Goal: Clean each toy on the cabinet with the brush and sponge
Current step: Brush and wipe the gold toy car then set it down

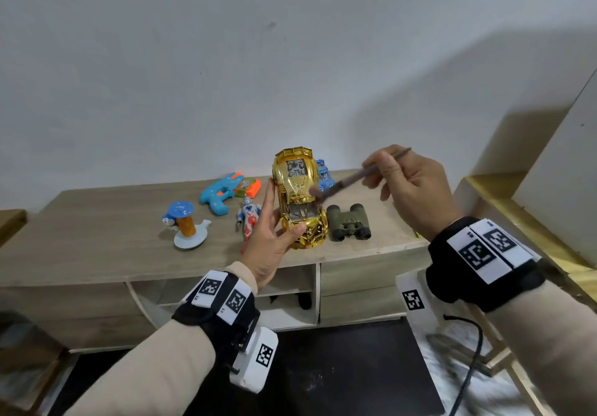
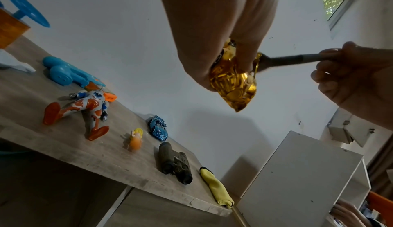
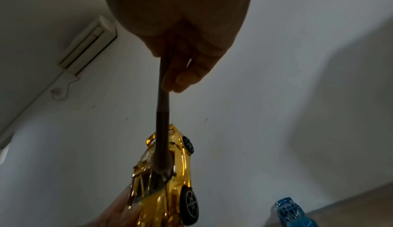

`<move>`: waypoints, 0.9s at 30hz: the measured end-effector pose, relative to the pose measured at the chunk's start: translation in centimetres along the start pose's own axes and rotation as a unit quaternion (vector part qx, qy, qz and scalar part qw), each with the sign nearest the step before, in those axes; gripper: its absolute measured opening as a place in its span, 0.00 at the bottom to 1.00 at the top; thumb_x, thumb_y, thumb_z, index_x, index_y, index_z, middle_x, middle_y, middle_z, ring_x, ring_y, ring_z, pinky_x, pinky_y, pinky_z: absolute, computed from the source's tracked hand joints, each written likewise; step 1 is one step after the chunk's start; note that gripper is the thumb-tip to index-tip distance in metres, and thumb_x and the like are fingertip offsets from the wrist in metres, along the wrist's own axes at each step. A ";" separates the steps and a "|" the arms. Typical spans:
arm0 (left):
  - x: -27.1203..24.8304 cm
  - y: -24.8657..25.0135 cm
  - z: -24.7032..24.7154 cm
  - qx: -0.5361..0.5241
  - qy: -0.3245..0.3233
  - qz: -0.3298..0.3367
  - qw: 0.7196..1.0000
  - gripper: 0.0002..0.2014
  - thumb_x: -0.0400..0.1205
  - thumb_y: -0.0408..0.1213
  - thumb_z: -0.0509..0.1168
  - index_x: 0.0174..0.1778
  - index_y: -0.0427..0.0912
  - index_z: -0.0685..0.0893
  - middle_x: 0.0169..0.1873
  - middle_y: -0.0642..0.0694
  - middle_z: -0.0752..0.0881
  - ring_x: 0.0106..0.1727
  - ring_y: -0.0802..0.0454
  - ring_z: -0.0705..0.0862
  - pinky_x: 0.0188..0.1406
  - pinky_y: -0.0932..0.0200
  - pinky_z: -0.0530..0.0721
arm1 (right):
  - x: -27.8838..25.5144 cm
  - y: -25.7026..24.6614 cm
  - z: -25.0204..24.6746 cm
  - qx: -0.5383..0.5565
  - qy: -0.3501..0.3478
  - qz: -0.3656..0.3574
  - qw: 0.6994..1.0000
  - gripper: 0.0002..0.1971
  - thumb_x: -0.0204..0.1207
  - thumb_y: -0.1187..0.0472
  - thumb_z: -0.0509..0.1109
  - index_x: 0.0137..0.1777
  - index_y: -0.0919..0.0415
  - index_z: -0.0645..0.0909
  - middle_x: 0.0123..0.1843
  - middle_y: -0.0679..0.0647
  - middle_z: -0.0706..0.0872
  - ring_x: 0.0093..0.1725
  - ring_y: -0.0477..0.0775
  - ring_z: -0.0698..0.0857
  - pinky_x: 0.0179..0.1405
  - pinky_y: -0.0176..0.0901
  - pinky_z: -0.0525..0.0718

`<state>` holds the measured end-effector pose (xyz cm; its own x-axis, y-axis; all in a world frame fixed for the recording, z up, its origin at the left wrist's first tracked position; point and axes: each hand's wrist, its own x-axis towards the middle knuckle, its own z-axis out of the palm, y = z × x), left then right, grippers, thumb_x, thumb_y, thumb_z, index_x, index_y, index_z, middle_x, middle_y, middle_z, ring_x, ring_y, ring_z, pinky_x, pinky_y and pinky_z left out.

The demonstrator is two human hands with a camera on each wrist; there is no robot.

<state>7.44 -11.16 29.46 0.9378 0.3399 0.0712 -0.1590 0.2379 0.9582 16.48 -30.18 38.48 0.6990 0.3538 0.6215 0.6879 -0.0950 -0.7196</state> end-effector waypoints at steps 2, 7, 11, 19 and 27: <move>0.1 0.1 0.0 0.028 0.012 0.012 0.999 0.45 0.77 0.22 0.67 0.76 0.71 0.55 0.62 0.61 0.80 0.70 0.52 0.78 0.67 0.40 0.79 | 0.1 -0.1 0.0 -0.012 0.014 -0.012 1.000 0.12 0.83 0.59 0.58 0.43 0.60 0.81 0.30 0.47 0.83 0.28 0.38 0.82 0.29 0.27 0.77; 0.3 0.0 0.1 0.089 0.031 0.030 0.995 0.44 0.79 0.25 0.67 0.72 0.76 0.55 0.67 0.63 0.74 0.68 0.61 0.77 0.53 0.62 0.84 | 0.8 -0.2 0.3 -0.034 0.011 -0.020 0.999 0.12 0.83 0.58 0.58 0.49 0.61 0.83 0.34 0.44 0.85 0.32 0.37 0.84 0.30 0.29 0.80; 0.6 0.0 0.3 0.115 0.033 0.059 0.991 0.44 0.79 0.22 0.66 0.77 0.69 0.53 0.61 0.73 0.72 0.56 0.79 0.79 0.51 0.71 0.83 | 0.9 -0.1 0.5 -0.065 0.015 -0.035 0.997 0.14 0.83 0.57 0.58 0.41 0.59 0.81 0.28 0.42 0.81 0.28 0.37 0.82 0.28 0.30 0.78; 0.6 -0.3 0.9 0.149 0.063 0.077 0.984 0.43 0.78 0.22 0.67 0.69 0.77 0.60 0.75 0.61 0.68 0.77 0.60 0.68 0.61 0.70 0.79 | 1.3 -0.2 0.7 -0.061 -0.001 -0.045 0.997 0.14 0.83 0.56 0.58 0.41 0.58 0.82 0.27 0.43 0.82 0.26 0.38 0.81 0.27 0.36 0.79; 1.0 0.0 1.2 0.175 0.071 0.085 0.978 0.42 0.78 0.25 0.68 0.69 0.78 0.61 0.77 0.60 0.66 0.69 0.70 0.72 0.65 0.63 0.79 | 1.5 -0.8 1.2 -0.078 -0.027 -0.086 0.993 0.16 0.81 0.54 0.58 0.42 0.61 0.83 0.28 0.53 0.84 0.25 0.54 0.82 0.24 0.54 0.82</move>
<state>8.72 -11.91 29.88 0.8500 0.4772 0.2231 -0.1711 -0.1505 0.9737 16.70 -28.44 39.62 0.5602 0.4266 0.7101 0.8209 -0.1708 -0.5450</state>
